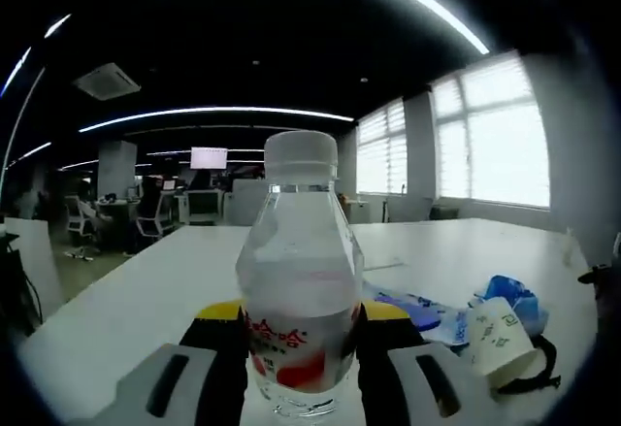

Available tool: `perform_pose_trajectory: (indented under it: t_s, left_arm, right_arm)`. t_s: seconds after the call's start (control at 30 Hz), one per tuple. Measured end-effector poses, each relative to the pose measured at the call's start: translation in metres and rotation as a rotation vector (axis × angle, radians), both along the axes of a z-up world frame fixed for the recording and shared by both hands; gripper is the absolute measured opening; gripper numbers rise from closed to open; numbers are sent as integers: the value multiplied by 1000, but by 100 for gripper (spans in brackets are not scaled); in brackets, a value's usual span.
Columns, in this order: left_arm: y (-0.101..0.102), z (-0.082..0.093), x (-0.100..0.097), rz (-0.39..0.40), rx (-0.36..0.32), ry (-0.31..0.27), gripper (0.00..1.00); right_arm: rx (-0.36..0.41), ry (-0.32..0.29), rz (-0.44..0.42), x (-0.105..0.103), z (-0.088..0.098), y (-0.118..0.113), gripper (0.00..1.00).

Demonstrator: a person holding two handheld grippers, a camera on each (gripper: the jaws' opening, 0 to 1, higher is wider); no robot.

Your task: Arrange the tabletop items into an orderly group along one side of the table until the central work area is clear of visible clutter.

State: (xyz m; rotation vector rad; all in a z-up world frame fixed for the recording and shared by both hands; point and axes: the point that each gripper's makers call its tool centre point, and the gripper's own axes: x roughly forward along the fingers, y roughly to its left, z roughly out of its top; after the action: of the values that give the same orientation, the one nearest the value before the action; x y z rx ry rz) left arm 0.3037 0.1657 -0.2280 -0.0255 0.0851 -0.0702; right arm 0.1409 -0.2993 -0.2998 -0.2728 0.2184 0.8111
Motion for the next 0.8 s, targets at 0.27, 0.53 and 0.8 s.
perform_pose_trajectory:
  t_s: [0.27,0.53,0.8]
  left_arm:
    - [-3,2,0,132,29,-6,41]
    - [-14,1,0,229,74,-18,41]
    - [-14,-22,-2,273,27,11,41]
  right_arm:
    - [6,7,28,2,-5,6,100]
    - [15,14,50,6,-8,8,100]
    - [18,19,56,4,-11,3,100]
